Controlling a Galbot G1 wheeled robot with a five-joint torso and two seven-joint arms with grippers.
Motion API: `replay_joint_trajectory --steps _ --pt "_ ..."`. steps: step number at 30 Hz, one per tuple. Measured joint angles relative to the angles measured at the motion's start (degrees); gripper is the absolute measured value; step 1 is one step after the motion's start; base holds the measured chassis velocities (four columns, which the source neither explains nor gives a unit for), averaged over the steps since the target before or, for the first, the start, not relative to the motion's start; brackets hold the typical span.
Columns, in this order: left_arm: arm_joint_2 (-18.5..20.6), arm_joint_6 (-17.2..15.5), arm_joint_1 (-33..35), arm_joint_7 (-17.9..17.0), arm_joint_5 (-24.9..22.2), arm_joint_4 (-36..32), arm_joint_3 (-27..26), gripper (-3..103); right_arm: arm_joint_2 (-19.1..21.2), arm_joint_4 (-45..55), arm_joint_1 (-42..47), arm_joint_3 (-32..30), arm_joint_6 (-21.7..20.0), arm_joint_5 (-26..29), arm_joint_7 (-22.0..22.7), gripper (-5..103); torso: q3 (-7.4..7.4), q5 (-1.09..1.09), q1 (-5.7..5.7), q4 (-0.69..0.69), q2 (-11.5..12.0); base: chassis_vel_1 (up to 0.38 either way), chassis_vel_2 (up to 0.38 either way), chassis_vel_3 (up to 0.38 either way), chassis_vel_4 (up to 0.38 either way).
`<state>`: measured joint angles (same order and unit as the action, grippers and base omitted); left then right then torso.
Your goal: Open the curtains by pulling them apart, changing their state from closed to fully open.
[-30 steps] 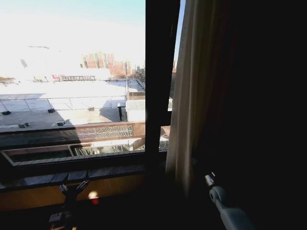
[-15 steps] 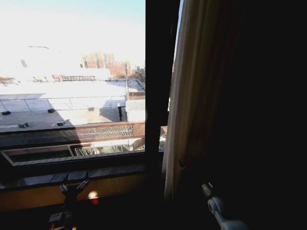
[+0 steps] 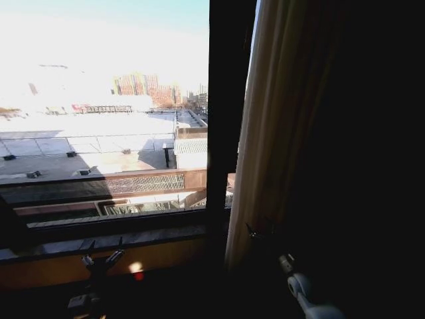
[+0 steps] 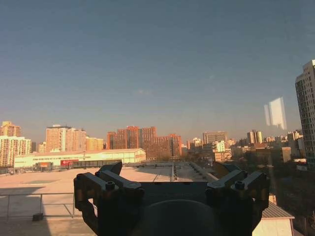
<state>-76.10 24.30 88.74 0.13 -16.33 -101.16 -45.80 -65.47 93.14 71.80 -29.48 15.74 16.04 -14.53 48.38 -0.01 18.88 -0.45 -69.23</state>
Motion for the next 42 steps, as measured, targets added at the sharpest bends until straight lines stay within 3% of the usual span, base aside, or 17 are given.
replay_joint_trajectory --steps 42 --pt "0.00 0.00 -0.01 0.00 0.00 0.00 -0.01 100 -0.73 -2.08 -2.80 2.17 0.27 0.50 -2.09 100 0.00 0.01 0.01 -0.01 0.00 0.378 0.306 -0.380 -0.300"
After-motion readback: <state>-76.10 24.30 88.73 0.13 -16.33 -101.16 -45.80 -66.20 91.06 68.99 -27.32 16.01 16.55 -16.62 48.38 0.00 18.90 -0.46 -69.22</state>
